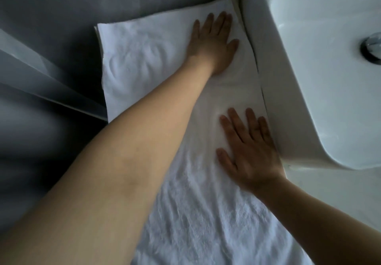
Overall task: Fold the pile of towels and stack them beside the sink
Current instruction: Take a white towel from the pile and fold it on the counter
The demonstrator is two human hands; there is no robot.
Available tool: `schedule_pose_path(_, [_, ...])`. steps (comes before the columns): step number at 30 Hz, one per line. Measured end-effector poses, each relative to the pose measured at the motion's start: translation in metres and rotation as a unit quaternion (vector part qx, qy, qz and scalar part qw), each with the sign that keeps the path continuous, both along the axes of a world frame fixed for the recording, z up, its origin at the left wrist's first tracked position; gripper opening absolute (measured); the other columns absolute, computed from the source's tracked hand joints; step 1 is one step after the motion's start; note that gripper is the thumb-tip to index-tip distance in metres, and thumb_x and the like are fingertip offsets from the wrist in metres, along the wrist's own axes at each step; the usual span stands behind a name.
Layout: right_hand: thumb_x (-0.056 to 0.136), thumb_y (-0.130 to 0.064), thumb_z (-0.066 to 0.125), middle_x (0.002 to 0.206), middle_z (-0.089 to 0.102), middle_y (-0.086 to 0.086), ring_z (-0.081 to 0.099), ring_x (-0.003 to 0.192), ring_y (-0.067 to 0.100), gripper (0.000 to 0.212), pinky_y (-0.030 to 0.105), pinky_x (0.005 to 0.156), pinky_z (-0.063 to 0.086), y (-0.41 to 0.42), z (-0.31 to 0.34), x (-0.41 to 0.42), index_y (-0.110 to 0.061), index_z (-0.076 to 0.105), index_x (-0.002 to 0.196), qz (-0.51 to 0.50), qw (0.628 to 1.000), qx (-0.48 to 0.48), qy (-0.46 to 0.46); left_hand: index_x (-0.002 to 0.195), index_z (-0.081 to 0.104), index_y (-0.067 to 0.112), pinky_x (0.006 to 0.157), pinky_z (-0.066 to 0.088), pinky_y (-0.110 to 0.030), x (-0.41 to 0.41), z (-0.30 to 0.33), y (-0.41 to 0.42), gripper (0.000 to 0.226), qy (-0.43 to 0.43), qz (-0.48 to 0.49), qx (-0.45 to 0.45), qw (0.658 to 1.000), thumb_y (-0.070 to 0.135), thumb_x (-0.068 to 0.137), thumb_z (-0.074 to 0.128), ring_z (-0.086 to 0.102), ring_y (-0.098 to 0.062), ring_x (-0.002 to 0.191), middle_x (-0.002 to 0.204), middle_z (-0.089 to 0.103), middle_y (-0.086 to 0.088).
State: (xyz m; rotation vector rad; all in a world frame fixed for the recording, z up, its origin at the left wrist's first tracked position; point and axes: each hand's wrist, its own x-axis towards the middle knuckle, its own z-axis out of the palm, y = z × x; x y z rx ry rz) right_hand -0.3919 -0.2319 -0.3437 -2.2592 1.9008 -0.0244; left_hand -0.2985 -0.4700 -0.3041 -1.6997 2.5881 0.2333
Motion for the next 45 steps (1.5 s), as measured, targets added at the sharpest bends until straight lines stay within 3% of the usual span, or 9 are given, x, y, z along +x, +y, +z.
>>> schedule_pose_path(5, [0.091,-0.056,0.031,0.162,0.013,0.005,0.008,0.149,0.035,0.073,0.053,0.119,0.011,-0.001,0.004,0.0,-0.02,0.021,0.154,0.002,1.0,0.011,-0.002,0.15,0.039,0.01,0.12,0.01,-0.057,0.075,0.003,0.148,0.061,0.135,0.138,-0.131,0.972,0.035,0.095,0.04,0.019,-0.036,0.15,0.16,0.031,-0.01])
schedule_pose_path(10, [0.091,-0.057,0.028,0.163,0.009,0.004,0.006,0.149,0.034,0.074,0.053,0.119,0.009,-0.002,0.002,0.0,-0.022,0.016,0.155,0.005,1.0,0.019,0.018,0.157,0.024,0.021,0.118,0.007,-0.064,0.135,-0.028,0.255,0.068,-0.014,0.167,0.016,0.986,0.051,0.096,0.026,0.011,-0.031,0.153,0.165,0.018,-0.007])
schedule_pose_path(21, [0.092,-0.056,0.019,0.163,0.007,0.008,0.006,0.149,0.032,0.074,0.047,0.121,0.004,0.001,0.006,-0.007,-0.017,0.014,0.156,0.023,0.999,0.028,0.018,0.158,0.004,0.034,0.119,-0.002,-0.061,0.142,-0.043,0.261,0.069,-0.009,0.188,0.012,0.982,0.058,0.095,0.017,-0.005,-0.021,0.154,0.168,0.0,0.004])
schedule_pose_path(28, [0.09,-0.056,0.011,0.163,0.001,0.008,0.002,0.15,0.03,0.076,0.044,0.121,-0.002,-0.001,0.003,-0.006,-0.019,0.008,0.156,0.021,0.998,0.026,0.044,0.158,0.004,0.034,0.119,-0.005,-0.061,0.143,-0.051,0.258,0.07,-0.019,0.192,0.0,0.981,0.061,0.094,0.016,-0.004,-0.022,0.154,0.167,0.0,0.004])
schedule_pose_path(31, [0.093,-0.049,0.01,0.162,0.008,0.012,0.011,0.149,0.029,0.072,0.043,0.121,0.002,0.025,0.021,-0.005,-0.012,0.019,0.154,-0.008,1.0,0.0,-0.016,0.157,-0.007,0.033,0.118,-0.01,-0.06,0.14,-0.044,0.252,0.072,-0.032,0.186,0.05,0.981,0.063,0.094,0.013,-0.013,-0.022,0.153,0.167,-0.011,0.004])
schedule_pose_path(34, [0.097,-0.046,0.019,0.161,0.017,0.01,0.016,0.148,0.028,0.065,0.043,0.12,0.007,0.096,0.04,-0.015,-0.013,0.026,0.153,-0.05,0.994,-0.02,-0.093,0.158,-0.002,0.029,0.12,-0.008,-0.057,0.145,-0.027,0.273,0.075,0.024,0.206,0.054,0.977,0.056,0.095,0.03,-0.008,-0.026,0.153,0.167,-0.006,-0.002])
schedule_pose_path(37, [0.098,-0.05,0.015,0.163,-0.002,0.004,-0.004,0.15,0.023,0.065,0.042,0.121,-0.003,0.165,0.047,-0.023,-0.021,0.008,0.156,-0.062,0.994,0.067,-0.055,0.155,0.02,0.018,0.119,0.013,-0.053,0.161,-0.006,0.349,0.079,0.123,0.347,-0.022,0.93,0.038,0.087,0.053,0.02,-0.032,0.147,0.16,0.02,-0.011])
schedule_pose_path(41, [0.098,-0.057,0.015,0.157,-0.031,-0.001,-0.027,0.145,0.021,0.07,0.045,0.12,-0.011,0.213,0.039,-0.032,-0.029,-0.021,0.151,-0.146,0.969,0.2,0.004,0.153,0.026,0.017,0.102,0.04,-0.044,0.184,0.001,0.43,0.068,0.265,0.601,0.106,0.747,0.035,0.093,0.052,0.043,-0.035,0.134,0.156,0.033,-0.011])
schedule_pose_path(45, [0.097,-0.06,0.014,0.158,-0.03,-0.001,-0.028,0.144,0.023,0.07,0.047,0.119,-0.011,0.225,0.042,-0.034,-0.032,-0.024,0.149,-0.203,0.95,0.238,-0.018,0.12,0.054,0.013,0.077,0.052,-0.038,0.193,-0.003,0.452,0.043,0.296,0.617,0.19,0.704,0.047,0.096,0.047,0.061,-0.029,0.095,0.126,0.057,-0.013])
